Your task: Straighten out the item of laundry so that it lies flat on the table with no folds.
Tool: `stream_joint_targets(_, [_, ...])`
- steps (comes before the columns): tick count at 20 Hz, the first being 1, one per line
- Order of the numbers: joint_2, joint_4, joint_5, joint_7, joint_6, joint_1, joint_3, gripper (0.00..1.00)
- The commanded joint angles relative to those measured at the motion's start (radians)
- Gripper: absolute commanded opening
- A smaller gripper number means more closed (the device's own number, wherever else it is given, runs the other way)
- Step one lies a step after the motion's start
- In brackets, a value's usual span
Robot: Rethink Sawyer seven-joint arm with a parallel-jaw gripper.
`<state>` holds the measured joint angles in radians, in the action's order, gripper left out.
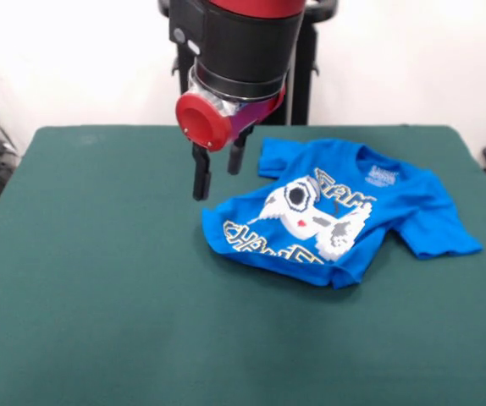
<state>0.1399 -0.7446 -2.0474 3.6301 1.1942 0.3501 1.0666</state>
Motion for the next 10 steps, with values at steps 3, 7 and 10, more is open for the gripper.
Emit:
stream_joint_targets(3, [-0.019,0.072,0.14,0.092,0.024,0.027,-0.128,1.0])
stream_joint_targets(7, [-0.03,0.069,0.185,0.075,0.004,0.021,-0.14,1.0])
stream_joint_targets(10, [-0.034,0.057,0.22,0.047,-0.019,0.017,-0.149,1.0])
